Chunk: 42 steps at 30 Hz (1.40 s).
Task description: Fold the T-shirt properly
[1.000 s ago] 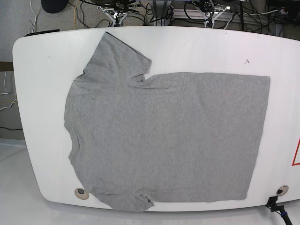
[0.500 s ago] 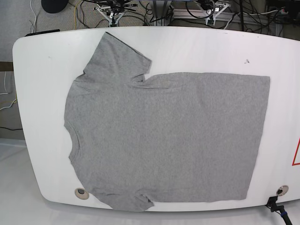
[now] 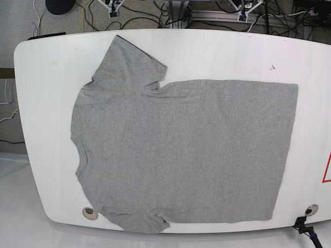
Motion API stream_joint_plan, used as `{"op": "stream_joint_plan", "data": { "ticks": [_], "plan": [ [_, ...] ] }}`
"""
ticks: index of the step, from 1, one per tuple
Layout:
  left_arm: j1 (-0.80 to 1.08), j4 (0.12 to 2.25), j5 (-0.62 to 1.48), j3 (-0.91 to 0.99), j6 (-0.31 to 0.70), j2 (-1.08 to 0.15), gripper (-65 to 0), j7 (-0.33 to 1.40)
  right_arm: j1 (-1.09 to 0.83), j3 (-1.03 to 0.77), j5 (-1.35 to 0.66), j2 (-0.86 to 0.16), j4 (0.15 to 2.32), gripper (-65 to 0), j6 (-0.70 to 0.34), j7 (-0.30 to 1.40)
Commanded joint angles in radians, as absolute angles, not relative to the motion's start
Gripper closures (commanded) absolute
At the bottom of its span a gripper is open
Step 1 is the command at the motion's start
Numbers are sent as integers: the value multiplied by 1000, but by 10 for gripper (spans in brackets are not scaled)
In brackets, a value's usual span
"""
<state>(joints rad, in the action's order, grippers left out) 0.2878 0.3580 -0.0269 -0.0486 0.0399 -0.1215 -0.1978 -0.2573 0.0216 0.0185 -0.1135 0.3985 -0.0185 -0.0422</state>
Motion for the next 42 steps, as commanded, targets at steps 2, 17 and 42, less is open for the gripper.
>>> {"op": "stream_joint_plan", "data": {
  "ticks": [2, 17, 42],
  "plan": [
    [389, 538, -27, -46, 34, -144, 0, -171, -354, 30, 5, -162, 502, 0, -16, -52],
    [791, 1080, -17, -17, 67, -200, 0, -338, -774, -27, 3, -221, 1161, 0, 10, 26],
    [1052, 2205, 70, 169, 129, -272, -38, 74, -963, -405, -565, -196, 2212, 0, -78, 258]
  ]
}}
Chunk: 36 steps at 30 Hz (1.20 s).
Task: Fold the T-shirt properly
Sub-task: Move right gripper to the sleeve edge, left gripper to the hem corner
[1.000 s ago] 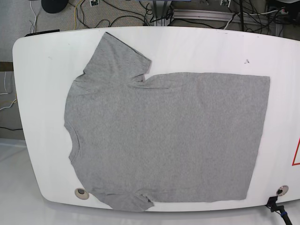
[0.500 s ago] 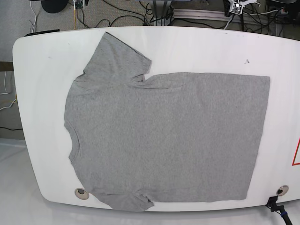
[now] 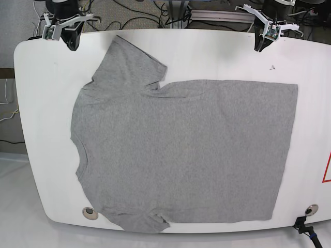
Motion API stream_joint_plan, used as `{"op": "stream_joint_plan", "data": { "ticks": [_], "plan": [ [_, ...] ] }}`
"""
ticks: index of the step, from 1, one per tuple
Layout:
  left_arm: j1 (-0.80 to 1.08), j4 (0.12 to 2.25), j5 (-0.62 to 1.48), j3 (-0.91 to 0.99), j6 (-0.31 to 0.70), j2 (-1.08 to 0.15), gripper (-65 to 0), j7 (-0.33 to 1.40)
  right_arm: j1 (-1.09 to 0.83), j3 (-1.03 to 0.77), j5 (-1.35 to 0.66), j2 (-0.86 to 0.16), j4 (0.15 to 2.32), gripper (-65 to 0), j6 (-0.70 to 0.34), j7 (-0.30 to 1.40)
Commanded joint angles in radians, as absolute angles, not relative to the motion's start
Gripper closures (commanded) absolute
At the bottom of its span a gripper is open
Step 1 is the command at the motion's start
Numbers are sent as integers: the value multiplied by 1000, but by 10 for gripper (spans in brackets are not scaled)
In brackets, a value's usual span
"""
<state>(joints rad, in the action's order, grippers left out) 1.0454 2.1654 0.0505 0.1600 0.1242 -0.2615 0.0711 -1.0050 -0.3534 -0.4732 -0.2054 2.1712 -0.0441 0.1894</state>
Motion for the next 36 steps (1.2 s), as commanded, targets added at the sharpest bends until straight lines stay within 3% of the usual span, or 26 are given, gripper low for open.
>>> {"op": "stream_joint_plan", "data": {
  "ticks": [1, 6, 10, 11, 12, 17, 20, 36],
  "plan": [
    [1043, 2218, 88, 177, 139, -271, -46, 108, -931, -424, -608, -193, 2212, 0, -96, 318],
    [978, 2232, 175, 238, 297, -264, -84, 191, -765, -481, -700, -173, 2195, -30, -188, 563],
    [936, 2243, 217, 286, 391, -262, -117, 247, -670, -490, -696, -153, 2141, -104, -258, 620],
    [947, 2233, 204, 267, 366, -256, -87, 254, -705, -490, -700, -160, 2154, -68, -215, 623],
    [939, 2222, 200, 265, 364, -255, -86, 256, -700, -489, -703, -161, 2141, -77, -217, 620],
    [919, 2125, 191, 262, 362, -257, -140, 279, -679, -489, -707, -160, 2042, -188, -217, 623],
    [909, 2101, 183, 258, 356, -258, -162, 298, -670, -492, -713, -150, 2017, -210, -221, 627],
    [810, 2083, 217, 428, 377, -254, -172, 348, -633, -532, -726, 24, 2017, -170, -301, 649]
  ]
}}
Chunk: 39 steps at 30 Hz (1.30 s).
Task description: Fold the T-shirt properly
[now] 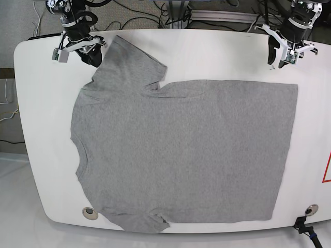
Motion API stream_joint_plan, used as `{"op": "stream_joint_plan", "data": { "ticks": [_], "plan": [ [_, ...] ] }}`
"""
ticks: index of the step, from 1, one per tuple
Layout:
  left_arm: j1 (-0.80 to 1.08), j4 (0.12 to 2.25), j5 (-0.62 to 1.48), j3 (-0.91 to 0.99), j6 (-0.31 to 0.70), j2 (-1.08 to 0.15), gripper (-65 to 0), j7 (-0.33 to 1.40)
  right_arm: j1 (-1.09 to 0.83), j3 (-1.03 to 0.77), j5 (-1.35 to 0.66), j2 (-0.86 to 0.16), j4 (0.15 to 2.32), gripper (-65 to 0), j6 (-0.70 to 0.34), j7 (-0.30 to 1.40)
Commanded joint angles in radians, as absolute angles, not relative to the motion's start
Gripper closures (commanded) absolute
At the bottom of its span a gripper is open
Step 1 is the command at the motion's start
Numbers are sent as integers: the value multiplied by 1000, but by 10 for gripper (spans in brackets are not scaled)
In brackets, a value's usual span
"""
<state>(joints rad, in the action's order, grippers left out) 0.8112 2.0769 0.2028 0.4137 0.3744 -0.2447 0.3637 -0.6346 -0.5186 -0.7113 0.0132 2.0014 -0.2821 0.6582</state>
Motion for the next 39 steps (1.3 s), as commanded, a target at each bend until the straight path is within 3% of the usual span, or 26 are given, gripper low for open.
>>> {"op": "stream_joint_plan", "data": {
  "ticks": [1, 9, 20, 24, 39],
  "plan": [
    [802, 2073, 229, 435, 376, -254, -173, 350, -630, -538, -728, 29, 2014, -167, -302, 654],
    [684, 1984, 305, 461, 365, -255, -181, 364, -616, -549, -727, 31, 1997, -157, -308, 659],
    [529, 1768, 695, 492, 359, -258, -231, 398, -606, -548, -724, 17, 1998, -134, -328, 665],
    [484, 1696, 698, 503, 358, -256, -211, 426, -605, -552, -731, 12, 1994, -114, -345, 670],
    [485, 1705, 680, 501, 355, -255, -222, 420, -539, -533, -753, 17, 1888, -131, -320, 682]
  ]
}}
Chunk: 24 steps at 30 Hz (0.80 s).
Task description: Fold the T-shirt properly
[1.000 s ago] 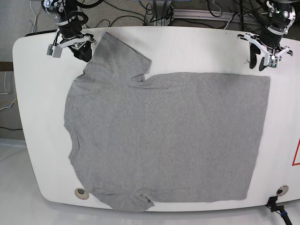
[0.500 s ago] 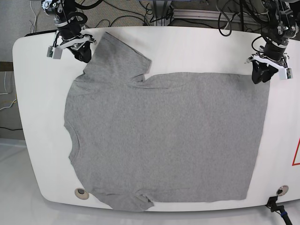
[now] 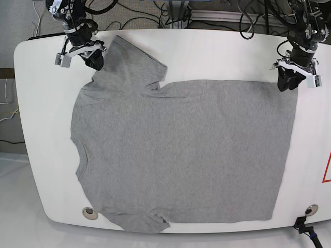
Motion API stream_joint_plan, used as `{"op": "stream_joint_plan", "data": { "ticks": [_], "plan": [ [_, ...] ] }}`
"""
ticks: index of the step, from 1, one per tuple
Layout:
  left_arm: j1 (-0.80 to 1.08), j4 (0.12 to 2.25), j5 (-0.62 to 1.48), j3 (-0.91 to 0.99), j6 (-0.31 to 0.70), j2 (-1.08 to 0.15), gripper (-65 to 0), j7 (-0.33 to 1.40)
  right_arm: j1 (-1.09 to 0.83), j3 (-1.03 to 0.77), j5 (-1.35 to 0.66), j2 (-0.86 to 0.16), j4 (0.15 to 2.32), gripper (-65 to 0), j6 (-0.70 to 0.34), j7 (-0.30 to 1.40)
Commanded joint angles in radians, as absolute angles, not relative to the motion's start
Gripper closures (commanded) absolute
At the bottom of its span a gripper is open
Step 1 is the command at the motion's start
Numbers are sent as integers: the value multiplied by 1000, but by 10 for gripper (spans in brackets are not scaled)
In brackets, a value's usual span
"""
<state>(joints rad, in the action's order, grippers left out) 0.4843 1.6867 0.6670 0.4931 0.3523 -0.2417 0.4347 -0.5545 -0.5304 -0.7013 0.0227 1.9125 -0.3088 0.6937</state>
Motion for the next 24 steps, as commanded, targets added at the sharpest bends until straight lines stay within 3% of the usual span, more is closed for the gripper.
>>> {"op": "stream_joint_plan", "data": {
  "ticks": [1, 18, 24],
  "plan": [
    [482, 1706, 682, 501, 355, -257, -221, 421, -528, -531, -777, 16, 1866, -131, -323, 688],
    [480, 1701, 677, 505, 351, -260, -220, 442, -488, -484, -848, 15, 1814, -130, -347, 745],
    [466, 1578, 675, 519, 347, -266, -221, 414, -492, -487, -848, 14, 1817, -130, -347, 743]
  ]
}}
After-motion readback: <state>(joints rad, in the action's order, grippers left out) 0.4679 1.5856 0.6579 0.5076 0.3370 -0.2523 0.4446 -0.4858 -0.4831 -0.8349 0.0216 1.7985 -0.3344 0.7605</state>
